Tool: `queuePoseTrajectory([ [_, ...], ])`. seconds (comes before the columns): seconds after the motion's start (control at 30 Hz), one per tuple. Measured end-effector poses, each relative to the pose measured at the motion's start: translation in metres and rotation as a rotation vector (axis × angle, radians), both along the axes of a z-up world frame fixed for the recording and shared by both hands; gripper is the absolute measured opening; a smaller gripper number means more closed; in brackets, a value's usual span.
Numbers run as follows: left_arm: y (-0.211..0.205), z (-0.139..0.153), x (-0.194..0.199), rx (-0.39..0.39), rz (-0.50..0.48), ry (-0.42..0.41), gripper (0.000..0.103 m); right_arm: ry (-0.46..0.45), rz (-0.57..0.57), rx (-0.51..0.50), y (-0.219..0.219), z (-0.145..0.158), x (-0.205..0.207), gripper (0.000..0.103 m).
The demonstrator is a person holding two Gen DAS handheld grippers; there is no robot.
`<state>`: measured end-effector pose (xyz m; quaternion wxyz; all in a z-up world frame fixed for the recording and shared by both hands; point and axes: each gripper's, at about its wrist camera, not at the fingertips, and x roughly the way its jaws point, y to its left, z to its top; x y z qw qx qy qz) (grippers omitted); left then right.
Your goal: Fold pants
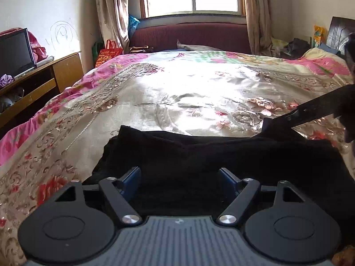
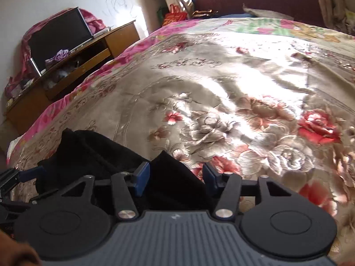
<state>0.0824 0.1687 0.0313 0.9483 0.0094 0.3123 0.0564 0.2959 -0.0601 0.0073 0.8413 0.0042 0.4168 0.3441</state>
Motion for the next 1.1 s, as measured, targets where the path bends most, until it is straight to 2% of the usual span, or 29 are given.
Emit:
queuePoseTrajectory([
  [0.03,-0.002,-0.003,0.004,0.010,0.003,0.015,0.090,0.024,0.021,-0.014,0.006,-0.007,0.007,0.054],
  [0.07,-0.003,-0.007,0.007,0.027,0.008,0.032,0.090,0.051,0.030,-0.015,0.007,-0.012,0.011,0.044],
  [0.1,-0.003,-0.013,0.008,0.044,0.011,0.051,0.090,0.079,0.036,-0.007,0.005,-0.014,0.013,0.024],
  [0.13,-0.003,-0.017,0.008,0.051,0.011,0.065,0.090,0.091,0.037,0.000,0.000,-0.015,0.013,0.022],
  [0.2,0.000,-0.026,0.009,0.045,0.016,0.089,0.091,0.091,0.026,0.019,-0.009,-0.010,0.011,0.011],
  [0.3,0.005,-0.034,0.011,0.018,0.035,0.091,0.094,0.086,-0.086,0.002,-0.023,-0.013,0.022,0.000],
  [0.4,0.004,-0.036,0.015,0.032,0.048,0.095,0.096,0.108,-0.204,-0.061,-0.036,-0.028,0.037,0.001],
  [0.53,-0.001,-0.032,0.012,0.071,0.039,0.089,0.096,0.096,-0.176,0.071,-0.068,0.000,0.008,0.008],
  [0.57,-0.001,-0.032,0.012,0.071,0.039,0.090,0.096,0.099,-0.193,0.092,-0.080,0.006,-0.003,0.013],
  [0.6,-0.001,-0.032,0.011,0.066,0.043,0.088,0.096,0.099,-0.222,0.116,-0.094,0.010,-0.017,0.025],
  [0.63,0.000,-0.031,0.011,0.061,0.048,0.088,0.096,0.100,-0.254,0.133,-0.108,0.013,-0.030,0.031],
  [0.67,-0.001,-0.031,0.011,0.059,0.053,0.087,0.096,0.108,-0.286,0.150,-0.122,0.013,-0.043,0.042],
  [0.7,-0.002,-0.030,0.011,0.059,0.057,0.087,0.095,0.131,-0.322,0.183,-0.138,0.011,-0.059,0.045],
  [0.8,-0.007,-0.028,0.007,0.076,0.054,0.084,0.095,0.241,-0.398,0.303,-0.170,-0.004,-0.092,0.045],
  [0.97,-0.023,-0.015,-0.005,0.144,0.024,0.062,0.095,0.383,-0.418,0.472,-0.173,-0.043,-0.114,0.047],
  [1.03,-0.030,-0.010,-0.008,0.151,0.005,0.052,0.095,0.374,-0.402,0.486,-0.162,-0.054,-0.114,0.056],
  [1.07,-0.033,-0.009,-0.008,0.154,-0.010,0.051,0.095,0.368,-0.393,0.488,-0.158,-0.059,-0.112,0.064],
  [1.1,-0.036,-0.010,-0.008,0.157,-0.021,0.052,0.095,0.385,-0.392,0.497,-0.156,-0.064,-0.110,0.067],
])
